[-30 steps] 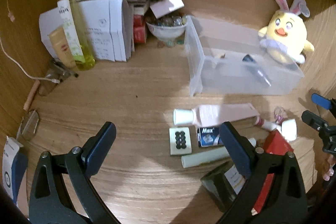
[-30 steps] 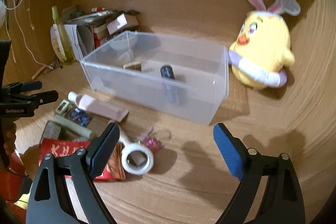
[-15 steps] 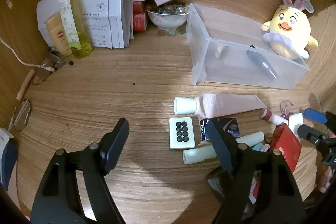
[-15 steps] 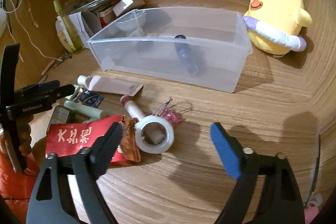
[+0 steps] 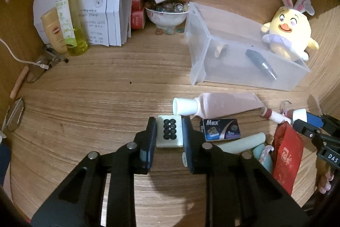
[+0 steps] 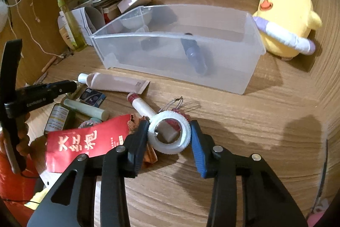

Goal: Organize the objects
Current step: 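Grasp the white dotted box with the left tool while the right tool grasps the tape roll, then carry the dotted box and tape roll into the bin and release both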

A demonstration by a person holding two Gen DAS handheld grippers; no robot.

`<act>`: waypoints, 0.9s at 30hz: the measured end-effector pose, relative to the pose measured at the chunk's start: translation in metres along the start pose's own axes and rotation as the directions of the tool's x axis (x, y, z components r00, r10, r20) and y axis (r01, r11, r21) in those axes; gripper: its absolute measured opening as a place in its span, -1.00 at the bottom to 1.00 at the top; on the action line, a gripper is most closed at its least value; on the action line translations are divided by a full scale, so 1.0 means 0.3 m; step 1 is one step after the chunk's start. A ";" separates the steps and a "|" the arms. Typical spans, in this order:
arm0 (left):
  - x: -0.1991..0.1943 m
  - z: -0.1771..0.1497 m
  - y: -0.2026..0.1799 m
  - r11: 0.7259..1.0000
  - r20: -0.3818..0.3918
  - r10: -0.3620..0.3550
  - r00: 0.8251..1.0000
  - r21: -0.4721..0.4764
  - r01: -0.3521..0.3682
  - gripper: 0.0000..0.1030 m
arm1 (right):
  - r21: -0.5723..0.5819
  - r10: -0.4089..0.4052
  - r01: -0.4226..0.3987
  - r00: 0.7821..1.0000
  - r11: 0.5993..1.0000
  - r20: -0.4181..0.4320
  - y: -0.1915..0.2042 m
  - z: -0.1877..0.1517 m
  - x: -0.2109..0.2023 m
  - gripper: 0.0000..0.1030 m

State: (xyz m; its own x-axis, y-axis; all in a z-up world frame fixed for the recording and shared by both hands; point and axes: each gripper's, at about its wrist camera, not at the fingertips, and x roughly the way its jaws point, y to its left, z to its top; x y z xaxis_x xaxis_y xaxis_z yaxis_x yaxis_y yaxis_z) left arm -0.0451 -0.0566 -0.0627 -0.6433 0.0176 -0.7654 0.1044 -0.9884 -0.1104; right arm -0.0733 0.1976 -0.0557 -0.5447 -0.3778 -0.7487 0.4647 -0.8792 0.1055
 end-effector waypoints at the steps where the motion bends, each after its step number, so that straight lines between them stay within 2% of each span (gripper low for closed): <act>1: 0.001 0.000 0.002 1.000 -0.001 0.000 1.000 -0.003 0.000 -0.53 | -0.008 -0.013 0.013 1.000 1.000 0.008 0.001 0.000 -0.005 -0.30; 7: -0.016 0.001 0.009 1.000 0.015 0.015 1.000 -0.015 -0.014 -0.54 | 0.001 -0.027 0.027 0.999 1.000 0.034 -0.024 0.012 -0.032 -0.30; 18: -0.124 0.053 -0.005 1.000 0.116 -0.008 0.993 -0.026 0.011 -0.54 | 0.022 -0.056 0.054 0.992 0.998 0.111 -0.055 0.071 -0.117 -0.30; 27: -0.194 0.116 -0.060 0.999 0.194 -0.034 0.980 0.002 0.034 -0.54 | 0.025 -0.027 0.023 0.984 0.999 0.175 -0.051 0.127 -0.156 -0.30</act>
State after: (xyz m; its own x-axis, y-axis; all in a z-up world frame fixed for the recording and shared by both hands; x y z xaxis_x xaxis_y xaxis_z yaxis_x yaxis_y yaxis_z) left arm -0.0359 -0.0451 0.0060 -0.7812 0.0216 -0.6239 0.0808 -0.9875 -0.1353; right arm -0.0817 0.2177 0.0026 -0.6709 -0.3984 -0.6254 0.4343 -0.8947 0.1041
